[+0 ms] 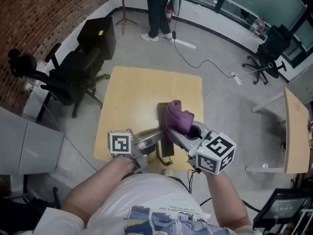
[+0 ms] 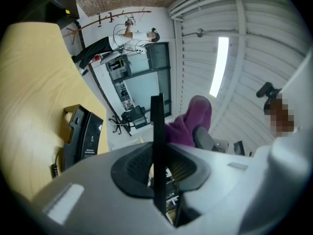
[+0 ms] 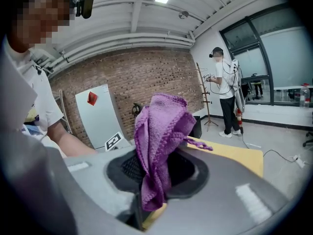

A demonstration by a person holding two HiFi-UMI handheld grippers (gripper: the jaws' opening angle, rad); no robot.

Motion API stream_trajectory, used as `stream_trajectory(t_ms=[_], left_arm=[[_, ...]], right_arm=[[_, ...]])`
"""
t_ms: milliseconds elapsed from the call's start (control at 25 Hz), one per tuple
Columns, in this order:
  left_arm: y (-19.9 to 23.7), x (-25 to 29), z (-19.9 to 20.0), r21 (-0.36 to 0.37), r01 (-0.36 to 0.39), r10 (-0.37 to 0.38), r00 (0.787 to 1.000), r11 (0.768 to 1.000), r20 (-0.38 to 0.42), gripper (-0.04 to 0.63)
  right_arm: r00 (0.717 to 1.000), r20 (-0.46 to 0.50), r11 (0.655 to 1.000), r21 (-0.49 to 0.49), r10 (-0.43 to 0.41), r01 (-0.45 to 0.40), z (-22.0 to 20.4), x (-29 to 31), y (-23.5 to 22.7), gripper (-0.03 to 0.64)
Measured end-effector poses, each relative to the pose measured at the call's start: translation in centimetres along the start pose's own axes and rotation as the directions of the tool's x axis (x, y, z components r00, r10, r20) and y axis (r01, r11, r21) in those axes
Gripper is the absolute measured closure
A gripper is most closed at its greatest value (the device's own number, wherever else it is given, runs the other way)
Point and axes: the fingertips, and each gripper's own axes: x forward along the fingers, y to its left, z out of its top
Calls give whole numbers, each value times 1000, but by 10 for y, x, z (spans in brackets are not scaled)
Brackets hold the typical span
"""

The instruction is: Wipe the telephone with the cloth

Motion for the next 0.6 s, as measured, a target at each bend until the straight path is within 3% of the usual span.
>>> stream_trajectory(t_ms=[440, 600], left_arm=[[5, -7, 21, -74, 57, -56, 998, 996, 10, 514], [9, -7, 22, -11, 43, -43, 998, 999, -34, 514]], right_arm=[[998, -47, 994, 98, -46, 50, -47, -10, 22, 526], [997, -26, 993, 87, -77, 79, -32, -15, 20, 526]])
